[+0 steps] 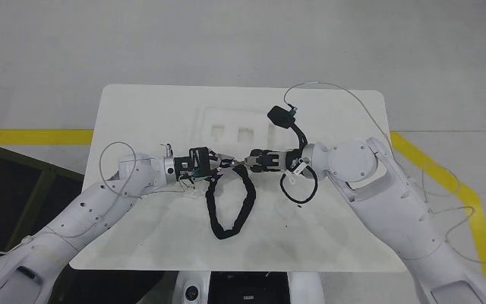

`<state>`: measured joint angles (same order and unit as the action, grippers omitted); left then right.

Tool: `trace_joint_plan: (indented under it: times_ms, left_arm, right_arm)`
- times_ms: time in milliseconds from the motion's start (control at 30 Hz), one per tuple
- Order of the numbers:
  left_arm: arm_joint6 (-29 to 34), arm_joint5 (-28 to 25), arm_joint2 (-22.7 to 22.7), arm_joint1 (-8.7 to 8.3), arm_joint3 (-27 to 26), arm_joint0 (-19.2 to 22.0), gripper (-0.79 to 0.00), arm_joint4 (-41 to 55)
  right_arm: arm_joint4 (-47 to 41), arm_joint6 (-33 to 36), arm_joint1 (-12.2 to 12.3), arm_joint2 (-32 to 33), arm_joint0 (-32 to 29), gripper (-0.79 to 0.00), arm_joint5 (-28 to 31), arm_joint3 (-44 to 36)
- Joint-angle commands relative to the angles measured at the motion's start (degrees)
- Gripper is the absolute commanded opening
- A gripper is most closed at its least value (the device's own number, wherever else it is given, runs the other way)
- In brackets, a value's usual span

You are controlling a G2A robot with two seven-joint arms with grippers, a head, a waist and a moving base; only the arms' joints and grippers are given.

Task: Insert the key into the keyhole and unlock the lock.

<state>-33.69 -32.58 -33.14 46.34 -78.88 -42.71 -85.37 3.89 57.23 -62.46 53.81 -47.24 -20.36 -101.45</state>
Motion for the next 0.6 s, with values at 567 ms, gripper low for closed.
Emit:
trace_joint_plan:
  times_ms: [567]
  left_arm:
    - [0.0,0.0,0.0,0.00,0.0,0.0,-0.785,0.0]
  right_arm:
    - [3.3,0.0,-1.2,-4.1,3.3,-0.785,-3.1,-0.3]
